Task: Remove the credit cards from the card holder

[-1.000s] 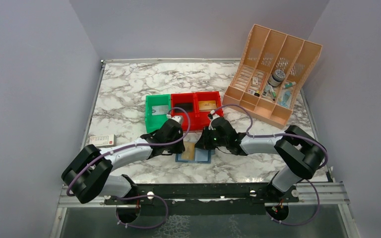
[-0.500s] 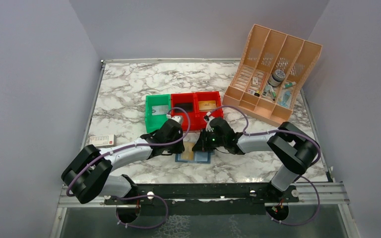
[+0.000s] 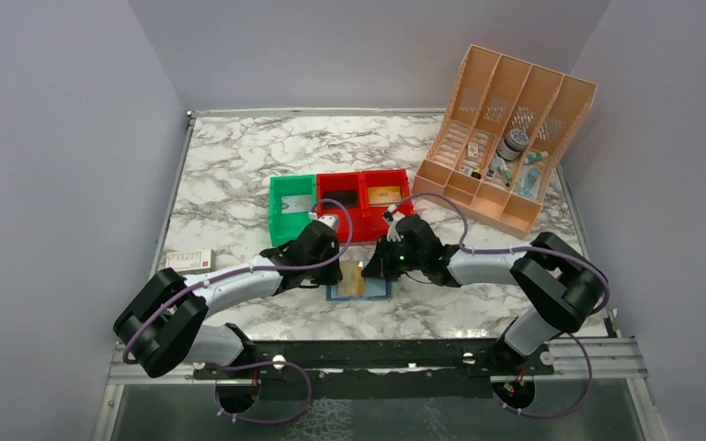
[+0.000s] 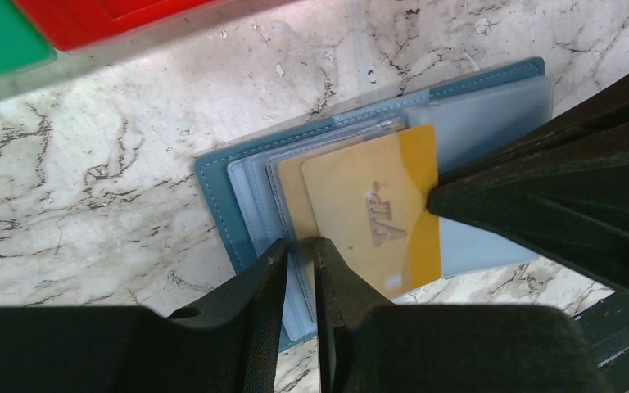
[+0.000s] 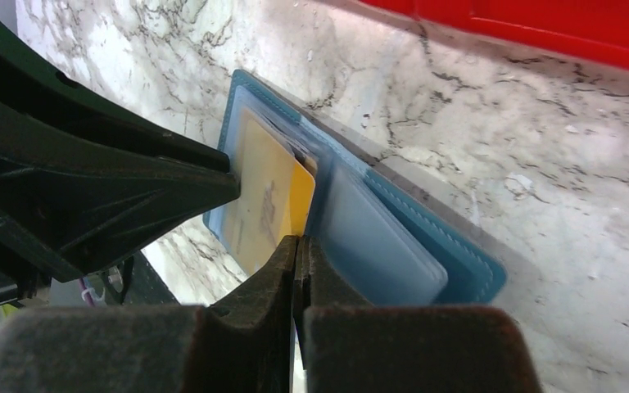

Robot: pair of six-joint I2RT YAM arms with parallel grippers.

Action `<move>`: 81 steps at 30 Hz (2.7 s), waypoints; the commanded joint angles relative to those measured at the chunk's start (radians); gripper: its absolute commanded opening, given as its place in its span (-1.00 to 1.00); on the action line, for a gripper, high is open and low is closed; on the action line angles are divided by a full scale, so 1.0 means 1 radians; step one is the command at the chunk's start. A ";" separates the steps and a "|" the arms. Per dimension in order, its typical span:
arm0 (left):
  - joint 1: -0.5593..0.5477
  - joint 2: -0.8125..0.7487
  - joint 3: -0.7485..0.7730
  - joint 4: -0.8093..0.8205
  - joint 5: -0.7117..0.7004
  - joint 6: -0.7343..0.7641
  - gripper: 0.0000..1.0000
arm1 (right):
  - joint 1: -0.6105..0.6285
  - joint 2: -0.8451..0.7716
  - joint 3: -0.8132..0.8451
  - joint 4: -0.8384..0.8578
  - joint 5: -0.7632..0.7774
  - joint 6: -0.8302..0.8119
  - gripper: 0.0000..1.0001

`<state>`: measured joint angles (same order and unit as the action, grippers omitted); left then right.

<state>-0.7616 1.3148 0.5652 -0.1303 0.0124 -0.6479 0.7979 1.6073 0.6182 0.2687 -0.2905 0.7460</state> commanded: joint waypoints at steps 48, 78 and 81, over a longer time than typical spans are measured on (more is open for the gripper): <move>-0.055 -0.087 0.003 -0.049 -0.089 -0.035 0.04 | -0.060 -0.021 -0.121 0.124 0.023 0.091 -0.97; -0.125 0.081 0.067 -0.034 -0.050 0.025 -0.61 | -0.086 -0.009 -0.092 0.074 -0.053 0.042 -0.66; -0.126 0.073 0.065 -0.047 -0.060 0.027 -0.61 | -0.132 -0.005 -0.110 0.121 -0.160 0.018 -0.61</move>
<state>-0.8795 1.3823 0.6209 -0.1184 -0.0124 -0.6361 0.7143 1.5951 0.5098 0.3820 -0.3347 0.8223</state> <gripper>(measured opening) 0.197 0.182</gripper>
